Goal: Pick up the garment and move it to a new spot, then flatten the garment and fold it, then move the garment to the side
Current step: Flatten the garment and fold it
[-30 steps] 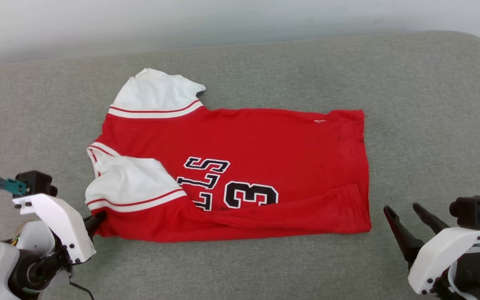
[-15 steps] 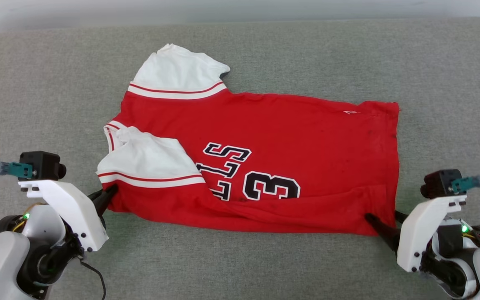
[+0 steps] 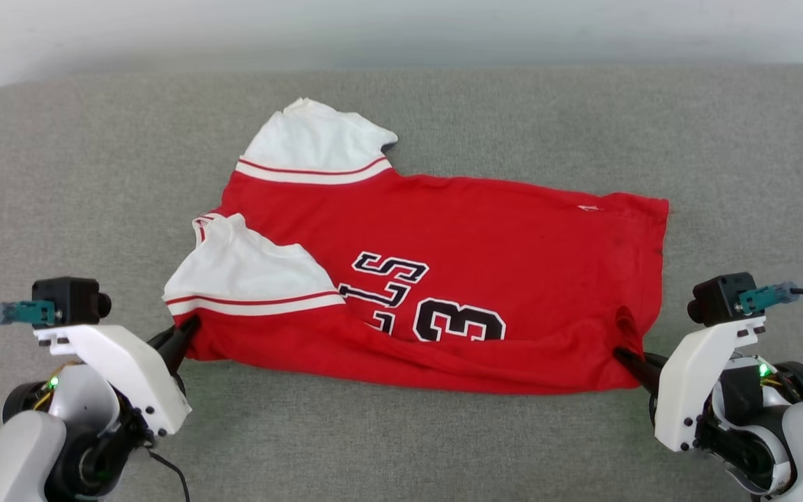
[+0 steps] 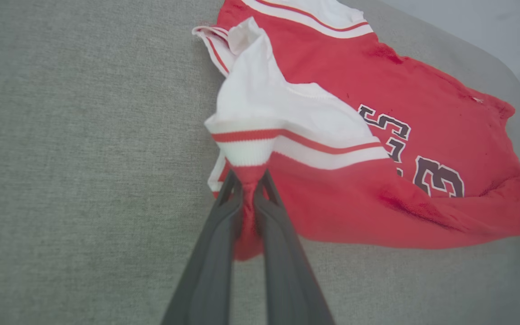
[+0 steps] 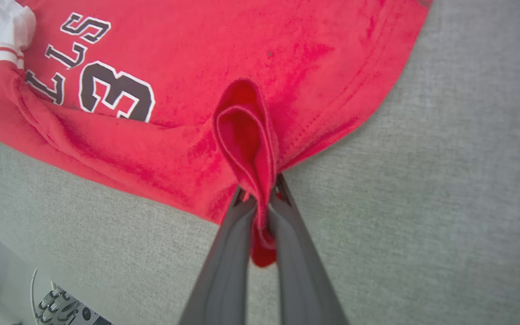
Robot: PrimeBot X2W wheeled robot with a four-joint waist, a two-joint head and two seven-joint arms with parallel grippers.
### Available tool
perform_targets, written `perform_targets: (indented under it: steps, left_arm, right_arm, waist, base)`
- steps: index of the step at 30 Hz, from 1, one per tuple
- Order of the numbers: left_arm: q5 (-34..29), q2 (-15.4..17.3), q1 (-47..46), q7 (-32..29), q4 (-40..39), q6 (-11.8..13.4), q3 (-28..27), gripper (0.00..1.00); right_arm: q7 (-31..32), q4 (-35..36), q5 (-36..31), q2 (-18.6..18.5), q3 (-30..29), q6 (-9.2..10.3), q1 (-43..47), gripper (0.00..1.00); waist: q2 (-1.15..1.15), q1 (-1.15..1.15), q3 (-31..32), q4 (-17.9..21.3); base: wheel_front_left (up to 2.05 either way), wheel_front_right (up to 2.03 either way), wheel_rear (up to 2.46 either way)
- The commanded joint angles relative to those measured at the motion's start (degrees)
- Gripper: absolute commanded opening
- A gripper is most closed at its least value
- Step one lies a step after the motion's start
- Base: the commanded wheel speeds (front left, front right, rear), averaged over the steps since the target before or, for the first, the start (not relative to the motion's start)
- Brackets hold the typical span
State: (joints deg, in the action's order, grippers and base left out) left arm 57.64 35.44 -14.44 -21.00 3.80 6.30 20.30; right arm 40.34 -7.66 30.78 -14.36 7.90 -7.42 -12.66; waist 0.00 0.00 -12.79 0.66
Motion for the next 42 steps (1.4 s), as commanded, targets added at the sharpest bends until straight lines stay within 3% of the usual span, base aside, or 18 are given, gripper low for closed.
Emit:
perform_targets:
  steps: [1,13,19,20,21,22,23,24,25,30,36,42]
  left_arm:
    - [-0.56,-0.33,1.5,1.16,-0.75,0.65,-0.34,0.0]
    - [0.32,0.27,16.24,3.72,-6.96,6.47,-1.02,0.0]
    - [1.4,-1.88,19.94,2.33,-5.76,6.46,1.9,0.0]
    - [0.99,-2.23,19.6,2.55,-4.57,6.48,2.31,0.0]
    - [0.99,-2.23,19.6,2.55,-4.57,6.48,2.31,0.0]
    - [1.33,-3.38,18.95,3.21,-3.58,6.4,2.33,0.0]
    - [1.61,-4.3,18.42,3.53,-2.51,6.05,2.54,0.38]
    - [1.35,-4.71,17.98,3.58,-1.2,5.77,2.92,0.87]
    - [0.95,-5.03,17.42,3.76,-0.01,5.39,3.36,1.0]
    - [-1.02,-6.31,14.47,7.91,2.84,5.07,2.56,1.0]
    - [-6.19,-4.3,10.56,13.38,0.49,6.2,1.27,1.0]
    - [-9.71,-2.41,3.33,14.73,-1.83,6.54,0.19,1.0]
  right_arm:
    - [-0.73,1.2,0.46,-0.86,0.45,-0.12,-0.35,0.0]
    - [-0.36,7.31,1.83,-3.16,0.07,-0.06,9.25,0.0]
    - [-1.58,4.88,0.33,-1.64,-2.96,-0.06,14.56,0.02]
    - [-2.19,3.96,0.19,-1.12,-3.36,-0.06,15.03,0.29]
    - [-2.19,3.96,0.19,-1.12,-3.36,-0.06,15.03,0.29]
    - [-2.82,2.97,-0.28,-0.78,-3.56,-0.06,15.38,0.94]
    - [-3.52,2.14,-0.23,-0.24,-3.74,-0.06,15.6,1.0]
    - [-4.37,1.42,-0.25,0.34,-3.85,-0.07,15.71,1.0]
    - [-5.26,0.69,-0.54,0.5,-3.84,-0.06,15.96,1.0]
    - [-13.09,0.86,-1.85,0.68,-3.04,-0.07,16.38,1.0]
    - [-25.83,5.26,-6.76,1.65,-4.82,-0.06,14.82,1.0]
    - [-32.39,9.87,-13.0,4.36,-7.2,-0.07,12.12,1.0]
  waist:
    - [0.0,0.0,2.0,-0.34]
    - [0.0,0.0,10.77,-1.77]
    - [0.0,0.0,11.31,-1.93]
    - [0.0,0.0,11.26,-1.8]
    - [0.0,0.0,11.26,-1.8]
    - [0.0,0.0,11.23,-1.71]
    - [0.0,0.0,11.22,-1.62]
    - [0.0,0.0,11.13,-1.39]
    - [0.0,0.0,11.05,-1.24]
    - [0.0,0.0,10.93,0.04]
    - [0.0,0.0,11.07,1.85]
    - [0.0,0.0,7.99,3.86]
  base:
    - [0.0,0.0,0.0]
    - [0.0,0.0,0.0]
    - [0.0,0.0,0.0]
    - [0.0,0.0,0.0]
    - [0.0,0.0,0.0]
    - [0.0,0.0,0.0]
    - [0.0,0.0,0.0]
    - [0.0,0.0,0.0]
    - [0.0,0.0,0.0]
    - [0.0,0.0,0.0]
    - [0.0,0.0,0.0]
    - [0.0,0.0,0.0]
